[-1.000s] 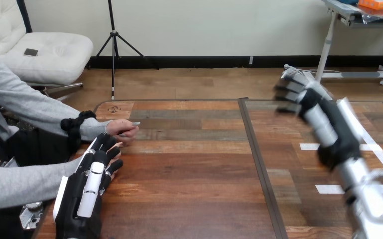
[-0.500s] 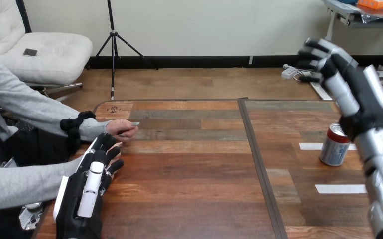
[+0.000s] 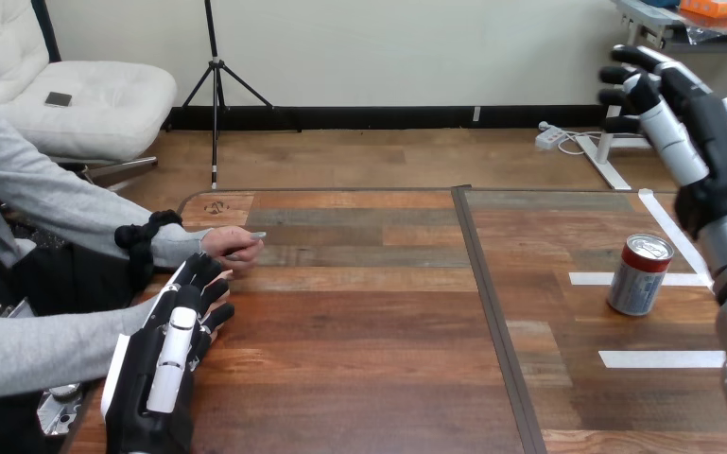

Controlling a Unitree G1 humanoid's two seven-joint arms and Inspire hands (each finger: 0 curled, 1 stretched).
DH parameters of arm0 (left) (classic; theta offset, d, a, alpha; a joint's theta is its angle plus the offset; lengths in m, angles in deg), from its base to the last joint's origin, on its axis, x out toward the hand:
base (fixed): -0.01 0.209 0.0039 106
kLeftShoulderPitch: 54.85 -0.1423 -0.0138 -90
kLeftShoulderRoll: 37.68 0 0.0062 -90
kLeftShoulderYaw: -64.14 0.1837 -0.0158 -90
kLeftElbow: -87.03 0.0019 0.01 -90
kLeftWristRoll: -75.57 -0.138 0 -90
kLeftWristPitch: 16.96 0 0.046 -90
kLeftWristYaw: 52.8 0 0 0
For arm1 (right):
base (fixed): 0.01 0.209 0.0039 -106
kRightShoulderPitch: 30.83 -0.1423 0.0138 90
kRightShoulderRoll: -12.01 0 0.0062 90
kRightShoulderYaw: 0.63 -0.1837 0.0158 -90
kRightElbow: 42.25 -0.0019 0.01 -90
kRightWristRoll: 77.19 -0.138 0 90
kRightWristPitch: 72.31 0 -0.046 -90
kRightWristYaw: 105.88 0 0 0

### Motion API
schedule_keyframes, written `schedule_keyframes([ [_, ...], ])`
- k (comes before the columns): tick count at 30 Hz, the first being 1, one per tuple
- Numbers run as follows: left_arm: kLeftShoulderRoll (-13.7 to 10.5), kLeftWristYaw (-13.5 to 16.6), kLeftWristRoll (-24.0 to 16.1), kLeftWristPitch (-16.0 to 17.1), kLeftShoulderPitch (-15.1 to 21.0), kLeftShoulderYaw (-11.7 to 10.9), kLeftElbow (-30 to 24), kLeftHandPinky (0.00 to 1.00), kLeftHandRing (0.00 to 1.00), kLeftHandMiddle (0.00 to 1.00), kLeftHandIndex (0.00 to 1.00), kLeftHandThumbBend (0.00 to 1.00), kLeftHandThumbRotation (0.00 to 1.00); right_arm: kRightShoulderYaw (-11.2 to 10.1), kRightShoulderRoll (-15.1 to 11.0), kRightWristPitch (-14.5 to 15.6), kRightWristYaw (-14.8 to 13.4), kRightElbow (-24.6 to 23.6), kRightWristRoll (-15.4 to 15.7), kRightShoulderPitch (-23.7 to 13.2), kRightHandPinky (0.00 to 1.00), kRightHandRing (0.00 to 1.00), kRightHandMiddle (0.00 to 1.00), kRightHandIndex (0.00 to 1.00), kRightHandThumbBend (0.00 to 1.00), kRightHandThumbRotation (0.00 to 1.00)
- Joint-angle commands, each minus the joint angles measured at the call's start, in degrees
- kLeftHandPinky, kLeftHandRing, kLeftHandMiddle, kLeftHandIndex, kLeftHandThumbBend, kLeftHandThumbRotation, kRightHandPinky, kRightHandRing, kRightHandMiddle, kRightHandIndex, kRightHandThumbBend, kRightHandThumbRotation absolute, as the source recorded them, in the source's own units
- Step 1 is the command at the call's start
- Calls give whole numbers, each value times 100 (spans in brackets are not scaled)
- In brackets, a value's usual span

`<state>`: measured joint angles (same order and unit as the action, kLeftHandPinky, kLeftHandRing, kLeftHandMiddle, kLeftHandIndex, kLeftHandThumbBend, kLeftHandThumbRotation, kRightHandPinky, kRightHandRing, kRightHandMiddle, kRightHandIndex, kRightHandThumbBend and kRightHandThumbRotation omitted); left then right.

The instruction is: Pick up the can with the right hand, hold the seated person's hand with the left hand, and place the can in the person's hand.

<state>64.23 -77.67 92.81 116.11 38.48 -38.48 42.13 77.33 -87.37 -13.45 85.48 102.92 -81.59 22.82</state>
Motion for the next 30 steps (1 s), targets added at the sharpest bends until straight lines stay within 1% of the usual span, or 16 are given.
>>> schedule_keyframes([
  [1, -89, -89, -14, 69, 297, -2, -135, 85, 90, 90, 88, 53, 81, -44, -255, 98, -163, 309, 93, -566, 67, 78, 79, 81, 100, 79],
  [4, -107, -76, -45, 55, 285, 7, -150, 85, 90, 90, 88, 53, 82, -73, -308, 145, -177, 438, 84, -631, 69, 80, 80, 82, 100, 77],
  [9, -93, -67, -37, 57, 288, -5, -140, 86, 90, 90, 88, 53, 82, 0, -450, 188, -386, 642, 271, -708, 72, 82, 82, 83, 100, 75],
  [11, -87, -64, -36, 64, 291, -9, -130, 86, 90, 90, 88, 53, 82, -9, -483, 201, -415, 721, 298, -735, 73, 82, 83, 83, 100, 74],
  [13, -86, -55, -45, 74, 294, -11, -117, 86, 90, 90, 88, 53, 81, -35, -496, 211, -403, 787, 292, -761, 74, 84, 84, 84, 100, 71],
  [16, -78, -46, -47, 89, 301, -15, -104, 86, 90, 90, 87, 53, 81, -34, -536, 276, -467, 895, 319, -802, 76, 84, 84, 85, 100, 68],
  [19, -77, -15, -72, 87, 294, -10, -120, 86, 90, 89, 87, 52, 81, 15, -595, 297, -599, 996, 422, -826, 77, 85, 85, 85, 100, 65],
  [25, -87, -27, -74, 76, 289, -6, -124, 86, 90, 89, 87, 53, 82, -42, -622, 423, -707, 1166, 422, -886, 78, 84, 84, 86, 100, 58],
  [30, -71, -65, -26, 66, 302, -20, -102, 86, 90, 89, 87, 53, 81, -136, -615, 588, -722, 1290, 320, -923, 78, 84, 84, 87, 100, 50],
])
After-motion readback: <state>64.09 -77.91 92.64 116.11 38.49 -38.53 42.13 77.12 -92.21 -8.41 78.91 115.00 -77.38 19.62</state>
